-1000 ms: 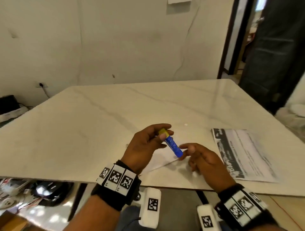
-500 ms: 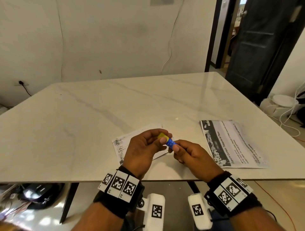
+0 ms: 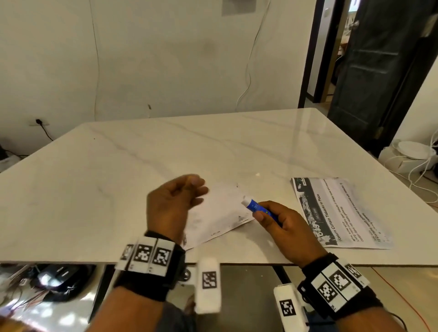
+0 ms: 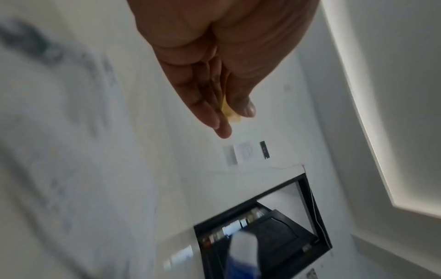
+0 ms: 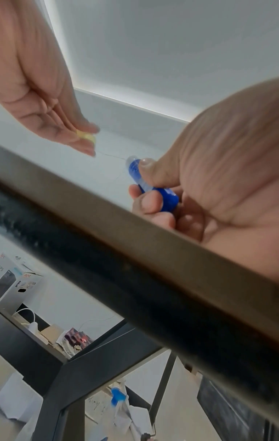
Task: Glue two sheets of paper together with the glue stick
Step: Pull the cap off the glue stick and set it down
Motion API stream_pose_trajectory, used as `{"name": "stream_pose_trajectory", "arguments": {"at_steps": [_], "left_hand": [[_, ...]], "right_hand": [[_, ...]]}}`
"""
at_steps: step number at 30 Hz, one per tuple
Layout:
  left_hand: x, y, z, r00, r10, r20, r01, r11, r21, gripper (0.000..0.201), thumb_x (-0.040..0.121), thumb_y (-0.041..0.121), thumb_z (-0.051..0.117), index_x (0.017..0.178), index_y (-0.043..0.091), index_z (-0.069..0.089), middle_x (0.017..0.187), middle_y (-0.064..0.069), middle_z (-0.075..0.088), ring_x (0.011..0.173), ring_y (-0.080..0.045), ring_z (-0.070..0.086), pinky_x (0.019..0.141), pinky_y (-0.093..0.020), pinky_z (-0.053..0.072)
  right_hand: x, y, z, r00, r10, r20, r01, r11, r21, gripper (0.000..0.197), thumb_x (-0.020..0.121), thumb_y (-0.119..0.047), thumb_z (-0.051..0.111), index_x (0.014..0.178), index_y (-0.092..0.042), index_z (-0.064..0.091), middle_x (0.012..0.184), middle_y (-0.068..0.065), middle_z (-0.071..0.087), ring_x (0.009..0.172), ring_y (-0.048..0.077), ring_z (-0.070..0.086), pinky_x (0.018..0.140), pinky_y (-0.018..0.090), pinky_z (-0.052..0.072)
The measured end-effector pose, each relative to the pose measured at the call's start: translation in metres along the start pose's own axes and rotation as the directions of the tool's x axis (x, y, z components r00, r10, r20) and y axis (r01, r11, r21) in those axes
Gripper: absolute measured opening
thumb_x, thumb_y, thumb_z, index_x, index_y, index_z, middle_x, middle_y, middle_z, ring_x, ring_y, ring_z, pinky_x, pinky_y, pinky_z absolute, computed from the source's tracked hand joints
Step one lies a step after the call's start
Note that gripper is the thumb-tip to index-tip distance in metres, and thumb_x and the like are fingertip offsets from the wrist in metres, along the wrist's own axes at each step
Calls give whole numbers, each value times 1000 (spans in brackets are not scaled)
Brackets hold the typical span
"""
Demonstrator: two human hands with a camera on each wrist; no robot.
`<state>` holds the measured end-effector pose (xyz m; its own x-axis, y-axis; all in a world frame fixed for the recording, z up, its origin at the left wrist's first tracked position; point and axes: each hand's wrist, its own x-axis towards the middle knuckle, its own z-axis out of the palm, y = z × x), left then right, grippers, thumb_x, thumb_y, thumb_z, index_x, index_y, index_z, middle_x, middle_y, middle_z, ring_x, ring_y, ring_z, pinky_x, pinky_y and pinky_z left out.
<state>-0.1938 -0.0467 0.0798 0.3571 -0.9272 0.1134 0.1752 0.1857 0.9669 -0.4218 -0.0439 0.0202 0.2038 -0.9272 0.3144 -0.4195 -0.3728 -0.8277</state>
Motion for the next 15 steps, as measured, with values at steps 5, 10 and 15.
{"name": "stream_pose_trajectory", "arguments": {"at_steps": [5,10,15], "left_hand": [[43,44,-59,984,167,61,-177,893,414,21,83,25,78,102,16,78,91,-1,79,81,-4,72,74,-26,58],[92,65,-126,969,223,105,-219,583,783,23,80,31,80,101,22,79,88,7,76,79,-6,68,82,-21,52],[128,64,-169,989,98,110,-133,273,953,23,79,25,82,100,20,77,94,2,76,80,-9,64,75,-14,45]], "right_hand": [[-2,-6,-2,1000,-9,-14,8,999,-43,20,92,-51,50,98,-38,64,71,-23,59,62,3,52,58,14,38],[-1,-14,-3,999,42,10,-41,995,-94,39,82,-79,39,98,-51,60,78,-8,66,70,16,62,65,32,46],[0,-20,-2,995,99,14,-98,994,-47,51,68,-87,34,101,-57,58,72,2,66,70,25,62,70,40,50]]}}
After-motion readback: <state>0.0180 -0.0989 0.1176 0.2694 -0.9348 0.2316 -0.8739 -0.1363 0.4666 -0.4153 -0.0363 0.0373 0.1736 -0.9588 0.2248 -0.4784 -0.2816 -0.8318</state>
